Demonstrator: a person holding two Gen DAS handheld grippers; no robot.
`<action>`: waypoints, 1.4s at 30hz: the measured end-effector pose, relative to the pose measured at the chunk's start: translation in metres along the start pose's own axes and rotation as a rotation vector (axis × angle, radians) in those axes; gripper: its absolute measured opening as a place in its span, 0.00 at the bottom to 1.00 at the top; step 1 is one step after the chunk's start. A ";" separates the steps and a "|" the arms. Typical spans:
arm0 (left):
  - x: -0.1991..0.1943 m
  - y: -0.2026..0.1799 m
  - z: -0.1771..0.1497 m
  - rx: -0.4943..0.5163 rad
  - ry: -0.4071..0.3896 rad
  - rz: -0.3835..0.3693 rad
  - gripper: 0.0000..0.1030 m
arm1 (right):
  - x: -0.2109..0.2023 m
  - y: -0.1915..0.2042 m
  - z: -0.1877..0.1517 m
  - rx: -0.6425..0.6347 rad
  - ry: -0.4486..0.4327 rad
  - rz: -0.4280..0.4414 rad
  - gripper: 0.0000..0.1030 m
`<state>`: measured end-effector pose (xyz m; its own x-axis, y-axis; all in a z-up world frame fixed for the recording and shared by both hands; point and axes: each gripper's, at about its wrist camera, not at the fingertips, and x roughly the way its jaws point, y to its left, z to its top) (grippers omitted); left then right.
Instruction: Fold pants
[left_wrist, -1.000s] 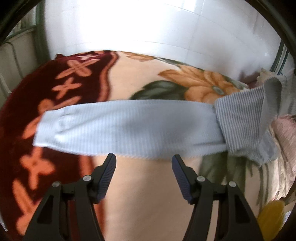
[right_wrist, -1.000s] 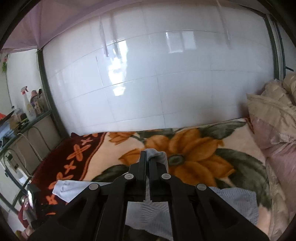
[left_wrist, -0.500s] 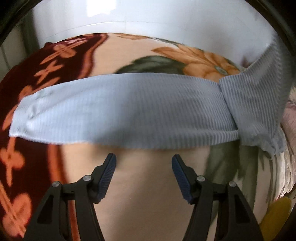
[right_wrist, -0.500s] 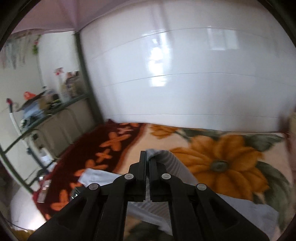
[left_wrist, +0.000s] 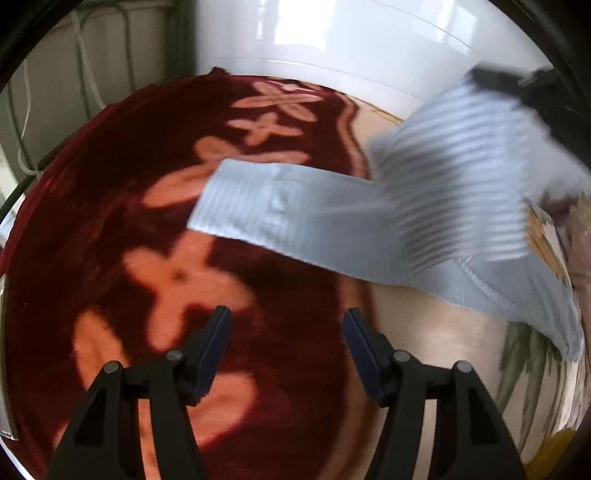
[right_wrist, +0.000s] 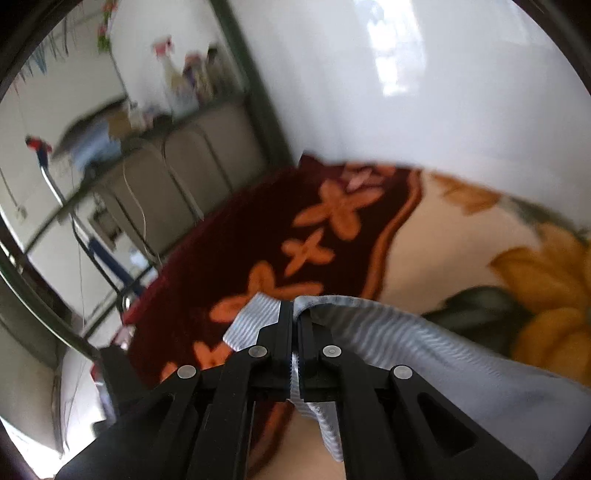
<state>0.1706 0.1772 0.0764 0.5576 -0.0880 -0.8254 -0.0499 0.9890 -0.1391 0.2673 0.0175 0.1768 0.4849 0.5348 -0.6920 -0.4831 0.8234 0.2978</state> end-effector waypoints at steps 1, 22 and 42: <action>-0.001 0.003 0.000 -0.004 -0.004 0.000 0.64 | 0.016 0.001 0.001 -0.007 0.023 -0.003 0.03; 0.014 -0.071 0.024 0.201 -0.051 -0.095 0.64 | -0.022 -0.078 -0.011 0.080 0.106 -0.138 0.47; 0.050 -0.070 0.058 0.205 -0.001 -0.076 0.10 | -0.006 -0.084 -0.129 -0.051 0.260 -0.147 0.47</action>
<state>0.2500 0.1107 0.0766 0.5546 -0.1627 -0.8161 0.1618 0.9831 -0.0861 0.2114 -0.0797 0.0713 0.3523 0.3383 -0.8726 -0.4603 0.8744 0.1531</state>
